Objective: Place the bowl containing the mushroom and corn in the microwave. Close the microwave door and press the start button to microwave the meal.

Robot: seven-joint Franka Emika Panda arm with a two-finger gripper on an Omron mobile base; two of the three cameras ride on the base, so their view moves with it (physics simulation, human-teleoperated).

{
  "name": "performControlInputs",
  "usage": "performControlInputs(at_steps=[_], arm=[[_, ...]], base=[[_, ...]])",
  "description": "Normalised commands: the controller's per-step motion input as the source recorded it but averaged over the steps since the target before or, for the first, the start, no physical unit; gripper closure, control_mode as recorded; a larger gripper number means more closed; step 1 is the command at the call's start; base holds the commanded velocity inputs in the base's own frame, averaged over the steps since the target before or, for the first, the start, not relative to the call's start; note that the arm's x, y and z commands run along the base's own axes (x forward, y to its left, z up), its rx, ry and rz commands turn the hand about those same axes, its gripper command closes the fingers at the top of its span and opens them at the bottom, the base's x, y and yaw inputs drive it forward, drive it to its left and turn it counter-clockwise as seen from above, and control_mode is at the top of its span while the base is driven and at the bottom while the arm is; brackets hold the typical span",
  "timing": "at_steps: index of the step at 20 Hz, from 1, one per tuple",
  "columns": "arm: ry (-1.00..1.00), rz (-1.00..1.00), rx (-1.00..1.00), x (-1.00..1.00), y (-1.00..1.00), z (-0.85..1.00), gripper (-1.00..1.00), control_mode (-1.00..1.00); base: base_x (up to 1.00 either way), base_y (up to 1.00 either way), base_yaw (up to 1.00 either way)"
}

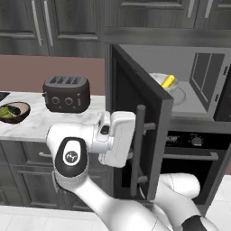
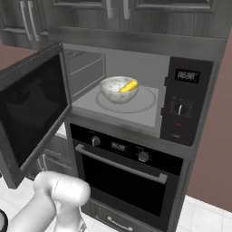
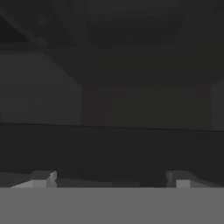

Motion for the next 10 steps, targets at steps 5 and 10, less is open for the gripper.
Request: performControlInputs(at_steps=[5, 10], arm=[[-0.21, 0.00, 0.13, -0.05, -1.00, 0.00, -1.00, -1.00], [-0.09, 0.05, 0.14, 0.17, -1.00, 0.00, -1.00, -1.00]], base=[[0.00, 0.00, 0.00], [0.00, 0.00, 0.00]])
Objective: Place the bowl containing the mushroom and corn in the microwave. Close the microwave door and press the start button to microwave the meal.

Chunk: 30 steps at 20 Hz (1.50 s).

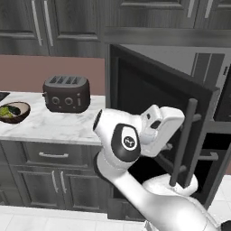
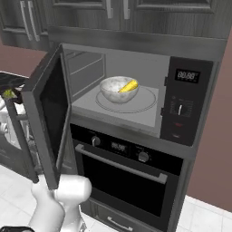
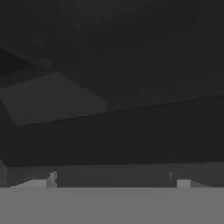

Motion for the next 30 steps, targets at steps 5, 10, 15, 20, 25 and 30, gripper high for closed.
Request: performControlInputs(at_steps=[5, 10, 15, 20, 25, 30], arm=[[-0.03, 0.16, 0.15, 0.49, -1.00, -0.01, -1.00, -1.00], [-0.05, 0.33, 0.10, 0.75, -0.85, -0.02, -1.00, -1.00], [0.00, 0.34, 0.05, 0.94, -0.67, -0.04, -1.00, -1.00], [0.00, 0.33, 0.02, 0.90, -0.56, -0.07, -1.00, -1.00], [0.00, 0.30, 0.00, 0.95, -0.40, -0.15, -1.00, -1.00], [0.00, 0.17, 0.00, 1.00, -0.06, -0.01, -1.00, -1.00]], base=[[0.00, 0.00, 0.00], [0.00, 0.00, 0.00], [0.00, 0.00, 0.00], [0.00, 0.00, 0.00], [0.00, 0.00, 0.00], [0.00, 0.00, 0.00]])
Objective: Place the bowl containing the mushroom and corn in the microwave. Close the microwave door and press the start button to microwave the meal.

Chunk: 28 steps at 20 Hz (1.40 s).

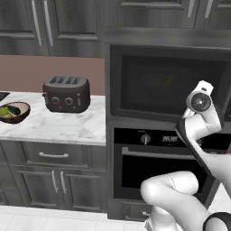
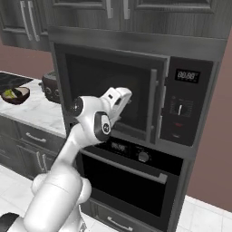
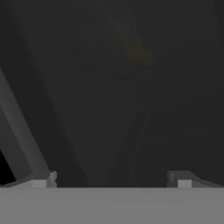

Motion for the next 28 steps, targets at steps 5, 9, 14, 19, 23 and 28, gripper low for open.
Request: performControlInputs(at_steps=[5, 9, 14, 19, 23, 28], arm=[[0.01, 0.10, 0.00, 0.96, 0.00, 0.00, -1.00, -1.00], [0.05, 0.08, 0.00, 0.89, 0.00, 0.06, -1.00, -1.00], [0.03, 0.05, 0.00, 0.24, 0.00, 0.01, -1.00, -1.00], [0.04, 0.02, 0.00, -0.86, 0.07, 0.20, -1.00, -1.00], [0.00, 0.01, 0.02, -1.00, 0.02, 0.48, -1.00, -1.00], [0.10, 0.04, 0.04, -1.00, 0.12, 0.37, -1.00, -1.00]], base=[[0.00, 0.00, 0.00], [0.00, 0.00, 0.00], [0.00, 0.00, 0.00], [0.00, 0.00, 0.00], [0.00, 0.00, 0.00], [0.00, 0.00, 0.00]])
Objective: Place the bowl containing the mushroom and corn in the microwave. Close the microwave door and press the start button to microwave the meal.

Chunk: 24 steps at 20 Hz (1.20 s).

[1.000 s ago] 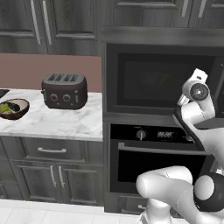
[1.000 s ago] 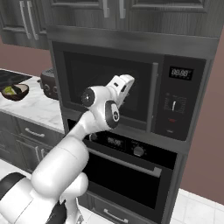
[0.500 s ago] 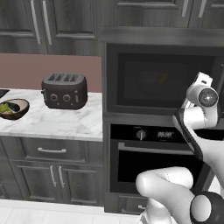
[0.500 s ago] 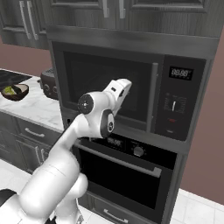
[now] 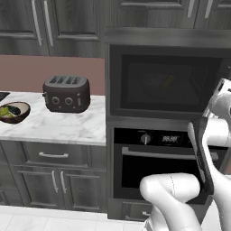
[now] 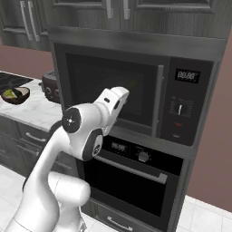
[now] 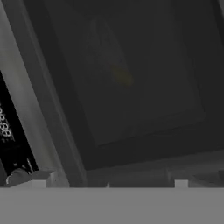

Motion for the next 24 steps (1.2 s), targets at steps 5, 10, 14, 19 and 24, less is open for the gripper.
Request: performControlInputs(at_steps=[5, 10, 14, 19, 24], arm=[[0.11, 0.12, 0.09, -0.78, 0.01, 0.34, -1.00, -1.00], [-0.10, 0.14, 0.19, -0.73, -0.20, 0.11, -1.00, -1.00], [-0.13, -0.09, 0.34, -0.40, -0.03, -0.03, -1.00, -1.00], [-0.02, -0.09, 0.38, -0.07, -0.39, 0.00, -1.00, -1.00], [0.00, 0.00, 0.16, -0.16, -0.79, -0.20, -1.00, -1.00]], base=[[0.00, 0.00, 0.00], [0.00, 0.00, 0.00], [0.00, 0.00, 0.00], [0.00, 0.00, 0.00], [0.00, 0.00, 0.00]])
